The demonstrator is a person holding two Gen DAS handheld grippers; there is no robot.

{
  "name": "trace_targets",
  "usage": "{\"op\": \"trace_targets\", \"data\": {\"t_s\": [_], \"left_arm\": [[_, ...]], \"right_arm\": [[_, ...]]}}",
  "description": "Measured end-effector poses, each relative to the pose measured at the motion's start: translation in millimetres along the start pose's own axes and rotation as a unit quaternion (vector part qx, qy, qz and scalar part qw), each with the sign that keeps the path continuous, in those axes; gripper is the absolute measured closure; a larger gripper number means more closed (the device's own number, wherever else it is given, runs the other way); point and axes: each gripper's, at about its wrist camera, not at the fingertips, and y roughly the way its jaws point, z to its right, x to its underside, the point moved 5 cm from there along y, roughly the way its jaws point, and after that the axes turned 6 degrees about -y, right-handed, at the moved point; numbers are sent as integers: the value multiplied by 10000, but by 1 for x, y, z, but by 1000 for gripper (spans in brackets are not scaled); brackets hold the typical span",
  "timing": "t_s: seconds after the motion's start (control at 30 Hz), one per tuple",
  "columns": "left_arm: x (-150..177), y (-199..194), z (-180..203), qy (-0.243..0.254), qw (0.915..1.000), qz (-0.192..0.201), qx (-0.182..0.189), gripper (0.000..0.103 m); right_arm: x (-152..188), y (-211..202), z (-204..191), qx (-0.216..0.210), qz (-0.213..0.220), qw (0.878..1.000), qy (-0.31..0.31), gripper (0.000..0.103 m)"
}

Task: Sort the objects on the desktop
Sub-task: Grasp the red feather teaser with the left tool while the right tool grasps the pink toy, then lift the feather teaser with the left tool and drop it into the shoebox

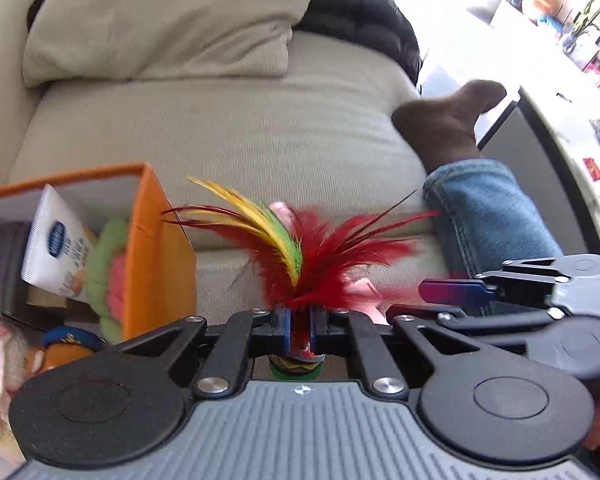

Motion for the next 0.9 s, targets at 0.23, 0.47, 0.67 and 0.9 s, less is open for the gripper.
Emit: {"op": "trace_targets", "data": {"t_s": [0.23,0.47,0.67,0.9], "left_arm": [[-12,-29,-5,10,9987,494,133,95],[-20,-35,-8,-3,9974,690,191,95],[-23,-33,-13,-111,9970,728,245,95],[-20,-48,-22,-222,9955,823,403,95]], "right_arm": [[-6,36,34,-383,-556,9907,1182,65],[-8,59,39,-669,-774,9826,1548,63],[-7,59,26,-655,-701,9876,1244,75],[-10,33,10,-842,-227,9895,1153,93]]}}
